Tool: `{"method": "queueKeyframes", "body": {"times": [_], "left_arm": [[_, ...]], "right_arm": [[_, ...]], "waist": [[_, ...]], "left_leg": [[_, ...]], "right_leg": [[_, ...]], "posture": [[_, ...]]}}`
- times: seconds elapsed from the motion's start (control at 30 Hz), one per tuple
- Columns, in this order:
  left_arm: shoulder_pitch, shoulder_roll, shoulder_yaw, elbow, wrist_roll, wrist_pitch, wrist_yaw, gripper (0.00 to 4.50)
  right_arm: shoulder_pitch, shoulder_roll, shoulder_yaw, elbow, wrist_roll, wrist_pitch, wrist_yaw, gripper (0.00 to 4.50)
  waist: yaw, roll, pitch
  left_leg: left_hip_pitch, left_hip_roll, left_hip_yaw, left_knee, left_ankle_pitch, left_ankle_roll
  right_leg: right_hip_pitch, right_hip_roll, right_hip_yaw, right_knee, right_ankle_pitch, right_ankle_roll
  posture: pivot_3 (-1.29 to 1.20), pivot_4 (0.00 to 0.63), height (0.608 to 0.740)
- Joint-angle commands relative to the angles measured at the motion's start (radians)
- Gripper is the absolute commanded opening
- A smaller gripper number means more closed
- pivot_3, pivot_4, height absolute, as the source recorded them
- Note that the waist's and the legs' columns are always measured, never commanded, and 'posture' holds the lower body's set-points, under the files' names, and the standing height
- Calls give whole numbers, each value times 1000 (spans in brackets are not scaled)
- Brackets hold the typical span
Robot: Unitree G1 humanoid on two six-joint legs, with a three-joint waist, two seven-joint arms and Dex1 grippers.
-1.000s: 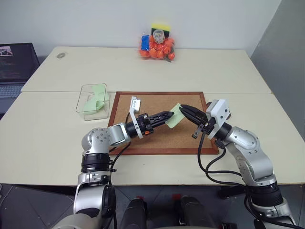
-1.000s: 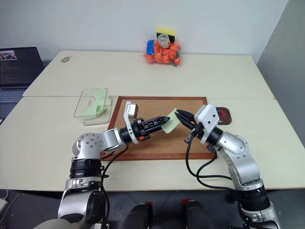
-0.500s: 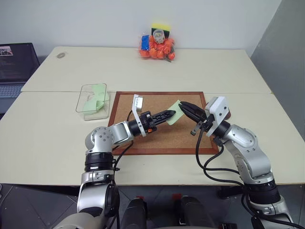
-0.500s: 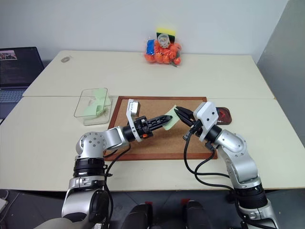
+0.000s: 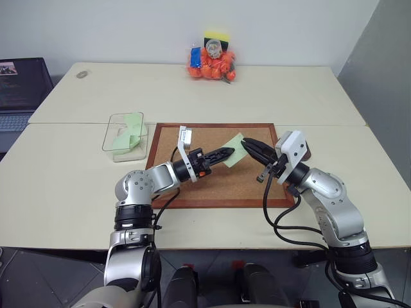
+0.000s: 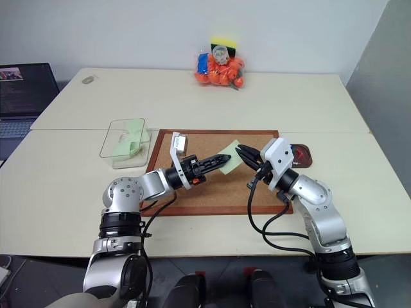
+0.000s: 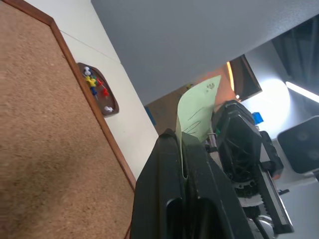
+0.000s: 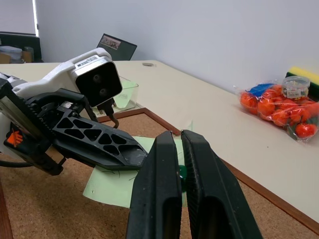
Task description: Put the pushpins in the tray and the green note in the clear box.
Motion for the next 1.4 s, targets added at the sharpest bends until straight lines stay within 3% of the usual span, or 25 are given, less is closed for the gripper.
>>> {"method": "queueKeyframes", "body": {"times": [0.03,0.37,0.63,0.83,1.4], "left_arm": [[-17,4,-28,-14,15,-16,3,37],[-5,22,-68,-9,96,-117,1,37],[16,151,-386,-179,417,-512,-169,37],[13,198,-553,-166,641,-836,-245,37],[-7,132,-558,-117,697,-885,-248,37]], "right_arm": [[-10,-6,-5,-42,4,-5,3,0],[1,13,-53,-56,24,46,-61,0],[-3,23,-157,32,-46,178,-273,0],[-31,7,-221,138,-58,285,-353,0],[-235,30,-321,507,-36,277,-394,0]], "waist": [[0,0,0],[0,0,0],[4,0,0],[4,0,0],[0,2,1]], "left_leg": [[0,0,0,0,0,0],[0,0,0,0,0,0],[0,0,0,0,0,0],[0,0,2,-1,0,0],[-1,0,2,-1,0,1]], "right_leg": [[0,0,0,0,0,0],[0,0,0,0,0,0],[0,0,1,0,0,0],[-1,-1,2,-1,0,0],[-1,0,2,0,0,0]], "posture": [[0,150,740],[0,150,740],[0,150,740],[0,150,740],[0,150,740]]}}
